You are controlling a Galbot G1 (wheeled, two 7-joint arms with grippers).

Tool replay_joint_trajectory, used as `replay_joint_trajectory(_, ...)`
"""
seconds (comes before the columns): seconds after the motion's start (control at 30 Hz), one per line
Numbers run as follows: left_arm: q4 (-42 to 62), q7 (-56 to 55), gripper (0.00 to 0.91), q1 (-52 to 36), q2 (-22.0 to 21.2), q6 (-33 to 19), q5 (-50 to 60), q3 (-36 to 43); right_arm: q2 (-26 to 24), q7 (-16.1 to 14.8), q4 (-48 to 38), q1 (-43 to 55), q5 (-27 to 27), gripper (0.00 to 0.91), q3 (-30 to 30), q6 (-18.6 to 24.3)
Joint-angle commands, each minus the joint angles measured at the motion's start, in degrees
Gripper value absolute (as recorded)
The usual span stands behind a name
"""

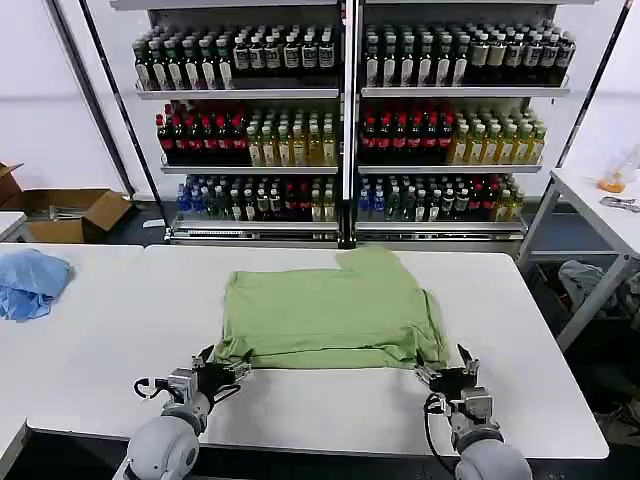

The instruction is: Fold and organize the clothes.

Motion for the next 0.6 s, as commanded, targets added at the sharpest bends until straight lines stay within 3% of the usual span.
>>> replay_joint_trajectory(0.03,0.93,0.12,0.04,-0.1,0.12,-0.21,0.28,0.19,0.57,0.55,-3.65,1.7,1.76,0.0,-1.58,-0.76)
replay_joint_trajectory(0.37,0.82,1.55,0.04,0.01,0.24,0.19,0.05,0.71,-0.36,-0.12,-2.84,1.06,3.67,0.0,-1.86,0.05)
replay_joint_trajectory(0.6,-2.67,3.03,0.04,3.17,2.78,1.76,-2.48,0.31,-1.38,0.15,3.91,-5.5,3.85,0.0,-0.28,0.09)
